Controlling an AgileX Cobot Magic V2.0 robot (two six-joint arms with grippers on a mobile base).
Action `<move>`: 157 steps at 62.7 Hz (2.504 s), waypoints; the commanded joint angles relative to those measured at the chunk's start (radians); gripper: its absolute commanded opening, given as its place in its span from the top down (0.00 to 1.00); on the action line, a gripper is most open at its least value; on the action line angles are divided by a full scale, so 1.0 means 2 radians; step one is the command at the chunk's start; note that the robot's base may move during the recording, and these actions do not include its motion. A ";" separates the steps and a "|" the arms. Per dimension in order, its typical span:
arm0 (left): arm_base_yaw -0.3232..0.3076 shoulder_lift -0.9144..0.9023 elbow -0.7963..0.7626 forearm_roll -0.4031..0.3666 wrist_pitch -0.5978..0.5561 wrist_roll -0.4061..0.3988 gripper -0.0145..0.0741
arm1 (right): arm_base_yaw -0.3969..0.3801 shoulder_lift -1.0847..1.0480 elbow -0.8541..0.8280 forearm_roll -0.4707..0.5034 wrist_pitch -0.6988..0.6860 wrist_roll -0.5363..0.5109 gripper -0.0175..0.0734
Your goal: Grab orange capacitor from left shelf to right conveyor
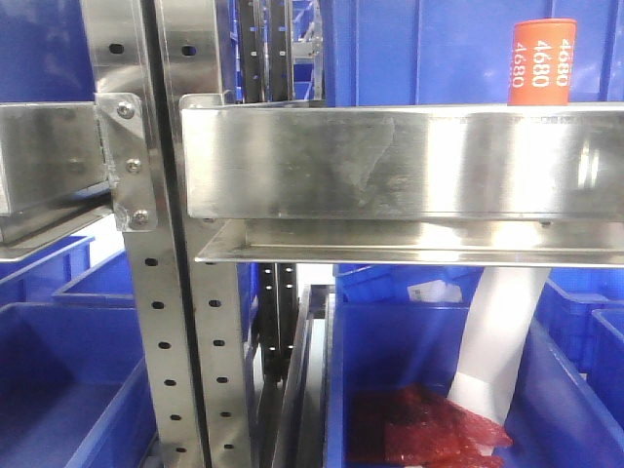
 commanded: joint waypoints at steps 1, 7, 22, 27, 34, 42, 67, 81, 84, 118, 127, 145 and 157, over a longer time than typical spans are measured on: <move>0.001 -0.006 -0.002 -0.002 -0.044 -0.001 0.98 | -0.003 -0.007 -0.025 0.000 -0.057 -0.001 0.75; 0.001 -0.006 -0.002 -0.002 -0.044 -0.001 0.98 | -0.003 -0.002 -0.072 0.000 -0.019 -0.001 0.75; 0.001 -0.006 -0.002 -0.002 -0.044 -0.001 0.98 | -0.002 0.082 -0.196 0.000 0.038 -0.001 0.62; 0.001 -0.006 -0.002 -0.002 -0.044 -0.001 0.98 | -0.002 0.128 -0.221 0.000 0.038 -0.001 0.44; 0.001 -0.006 -0.002 -0.002 -0.044 -0.001 0.98 | 0.001 0.195 -0.253 0.000 0.038 -0.001 0.18; 0.001 -0.006 -0.002 -0.002 -0.044 -0.001 0.98 | 0.029 0.262 -0.288 0.000 0.030 -0.001 0.12; 0.001 -0.006 -0.002 -0.002 -0.044 -0.001 0.98 | 0.134 0.480 -0.333 0.000 -0.085 -0.001 0.12; 0.001 -0.006 -0.002 -0.002 -0.044 -0.001 0.98 | 0.130 0.572 -0.334 0.000 -0.186 -0.001 0.12; 0.001 -0.006 -0.002 -0.002 -0.044 -0.001 0.98 | 0.130 0.589 -0.334 0.000 -0.208 -0.001 0.12; 0.001 -0.006 -0.002 -0.002 -0.044 -0.001 0.98 | 0.106 0.686 -0.382 -0.005 -0.247 0.047 0.12; 0.001 -0.006 -0.002 -0.002 -0.044 -0.001 0.98 | 0.107 0.709 -0.386 -0.005 -0.260 0.047 0.12; 0.001 -0.006 -0.002 -0.002 -0.044 -0.001 0.98 | 0.107 0.756 -0.406 -0.006 -0.275 0.047 0.17; 0.001 -0.006 -0.002 -0.002 -0.044 -0.001 0.98 | 0.107 0.754 -0.412 -0.007 -0.273 0.047 0.53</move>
